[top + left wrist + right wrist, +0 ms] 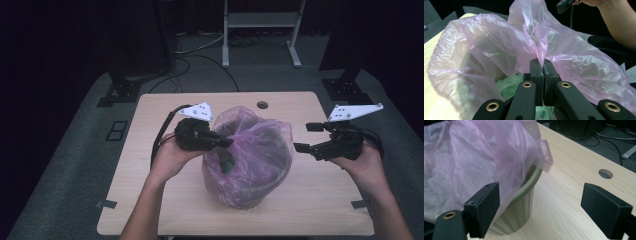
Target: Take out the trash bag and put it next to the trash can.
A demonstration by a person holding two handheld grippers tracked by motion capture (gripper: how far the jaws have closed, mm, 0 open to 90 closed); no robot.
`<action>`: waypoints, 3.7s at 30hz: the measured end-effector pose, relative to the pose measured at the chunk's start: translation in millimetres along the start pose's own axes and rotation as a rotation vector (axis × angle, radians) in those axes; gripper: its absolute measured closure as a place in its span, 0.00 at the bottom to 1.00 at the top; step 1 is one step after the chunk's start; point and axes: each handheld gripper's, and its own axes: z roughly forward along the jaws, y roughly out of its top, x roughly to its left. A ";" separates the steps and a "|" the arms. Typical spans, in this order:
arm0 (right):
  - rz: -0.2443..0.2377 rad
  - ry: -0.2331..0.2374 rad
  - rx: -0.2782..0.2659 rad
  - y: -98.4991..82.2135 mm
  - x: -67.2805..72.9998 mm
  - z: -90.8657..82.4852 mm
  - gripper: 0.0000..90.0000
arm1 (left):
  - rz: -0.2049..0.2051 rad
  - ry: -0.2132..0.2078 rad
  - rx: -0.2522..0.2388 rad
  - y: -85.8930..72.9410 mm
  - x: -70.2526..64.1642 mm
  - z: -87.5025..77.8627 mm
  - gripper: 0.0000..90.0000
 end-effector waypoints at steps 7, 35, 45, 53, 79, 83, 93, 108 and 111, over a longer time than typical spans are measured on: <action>-0.002 -0.001 -0.002 -0.1 0.2 -0.5 0.16 | -0.026 0.055 -0.006 -13.6 0.6 -38.2 0.98; -0.015 0.009 0.009 1.2 4.5 4.0 0.16 | -0.101 -0.022 0.183 -71.6 7.7 -20.3 0.96; -0.026 0.029 0.033 2.2 10.5 15.3 0.16 | -0.070 -0.014 0.170 -71.4 6.3 -16.1 0.69; -0.031 0.035 0.057 1.0 12.4 24.2 0.16 | -0.066 -0.024 0.170 -70.7 5.0 -8.2 0.52; -0.031 0.045 0.095 -2.5 14.2 38.3 0.16 | -0.096 -0.138 0.150 -70.7 5.0 10.6 0.78; -0.033 0.046 0.099 -2.8 14.4 39.9 0.16 | -0.107 -0.151 0.151 -69.1 5.1 12.4 0.95; -0.030 0.043 0.091 -2.7 13.3 37.0 0.16 | -0.115 -0.118 0.133 -64.5 5.7 -4.9 0.99; -0.024 0.037 0.079 -1.7 12.5 33.0 0.16 | -0.091 0.010 -0.061 -52.7 5.3 -49.8 0.99; -0.026 0.038 0.075 -1.3 12.6 32.3 0.16 | -0.089 0.022 -0.083 -49.6 6.3 -54.7 0.99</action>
